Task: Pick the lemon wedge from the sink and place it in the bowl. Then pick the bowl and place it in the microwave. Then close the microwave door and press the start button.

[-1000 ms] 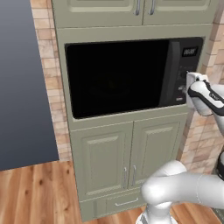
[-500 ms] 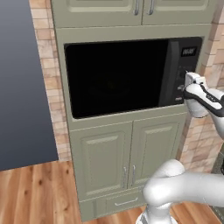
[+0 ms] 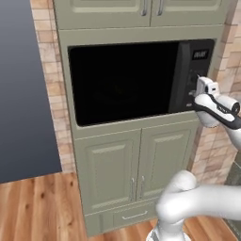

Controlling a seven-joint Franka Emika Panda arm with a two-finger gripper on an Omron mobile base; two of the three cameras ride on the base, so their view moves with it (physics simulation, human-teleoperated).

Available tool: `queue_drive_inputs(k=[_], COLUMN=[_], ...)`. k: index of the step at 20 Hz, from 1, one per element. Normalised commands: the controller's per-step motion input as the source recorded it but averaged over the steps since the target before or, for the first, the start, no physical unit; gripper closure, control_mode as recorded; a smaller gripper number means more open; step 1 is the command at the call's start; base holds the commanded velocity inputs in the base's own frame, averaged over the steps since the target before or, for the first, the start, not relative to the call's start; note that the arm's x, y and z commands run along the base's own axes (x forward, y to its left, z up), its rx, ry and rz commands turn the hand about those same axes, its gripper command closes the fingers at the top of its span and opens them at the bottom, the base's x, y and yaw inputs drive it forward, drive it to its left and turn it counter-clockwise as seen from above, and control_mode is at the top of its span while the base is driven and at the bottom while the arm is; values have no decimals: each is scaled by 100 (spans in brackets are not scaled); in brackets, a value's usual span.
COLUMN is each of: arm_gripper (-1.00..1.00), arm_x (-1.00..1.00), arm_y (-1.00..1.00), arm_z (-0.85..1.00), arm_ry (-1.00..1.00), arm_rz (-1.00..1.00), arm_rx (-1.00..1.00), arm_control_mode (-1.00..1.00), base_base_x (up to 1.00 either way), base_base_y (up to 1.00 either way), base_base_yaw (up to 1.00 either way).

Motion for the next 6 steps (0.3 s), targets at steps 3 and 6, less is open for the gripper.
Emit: queue_drive_inputs(k=[3,6], arm_gripper=[100,100], arm_x=[73,69], arm_y=[0,0], arm_z=[-18,-29], arm_ry=[2,4], arm_rz=[5,7], arm_rx=[2,0], arm_control_mode=[-100,-100], base_base_x=[0,0], base_base_y=[0,0], base_base_yaw=[0,0])
